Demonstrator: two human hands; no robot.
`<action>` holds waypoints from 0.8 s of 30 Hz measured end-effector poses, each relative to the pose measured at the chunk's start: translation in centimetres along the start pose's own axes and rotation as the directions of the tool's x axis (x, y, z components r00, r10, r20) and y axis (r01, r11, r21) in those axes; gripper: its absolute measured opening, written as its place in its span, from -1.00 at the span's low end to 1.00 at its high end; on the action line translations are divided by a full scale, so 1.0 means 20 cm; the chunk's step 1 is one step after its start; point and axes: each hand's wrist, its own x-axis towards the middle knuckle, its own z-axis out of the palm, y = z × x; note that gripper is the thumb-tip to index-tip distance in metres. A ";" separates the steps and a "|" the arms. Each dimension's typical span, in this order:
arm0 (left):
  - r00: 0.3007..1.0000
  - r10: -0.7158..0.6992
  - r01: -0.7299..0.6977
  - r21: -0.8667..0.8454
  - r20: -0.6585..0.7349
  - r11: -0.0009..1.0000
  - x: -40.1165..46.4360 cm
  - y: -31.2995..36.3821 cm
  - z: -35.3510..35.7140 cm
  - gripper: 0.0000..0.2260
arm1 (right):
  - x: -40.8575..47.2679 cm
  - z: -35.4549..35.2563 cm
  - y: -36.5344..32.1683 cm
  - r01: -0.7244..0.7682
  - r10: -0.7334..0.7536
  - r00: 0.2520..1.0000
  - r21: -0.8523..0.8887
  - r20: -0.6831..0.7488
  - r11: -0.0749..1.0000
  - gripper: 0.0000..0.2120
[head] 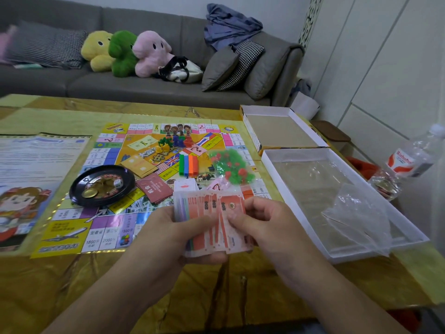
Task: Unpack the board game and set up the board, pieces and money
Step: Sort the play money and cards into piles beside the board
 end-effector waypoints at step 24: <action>1.000 0.022 -0.022 0.013 0.015 1.000 0.01 0.01 -0.03 -0.67 | -0.02 0.01 -0.02 -0.020 0.021 1.000 0.085 -0.010 0.996 -0.86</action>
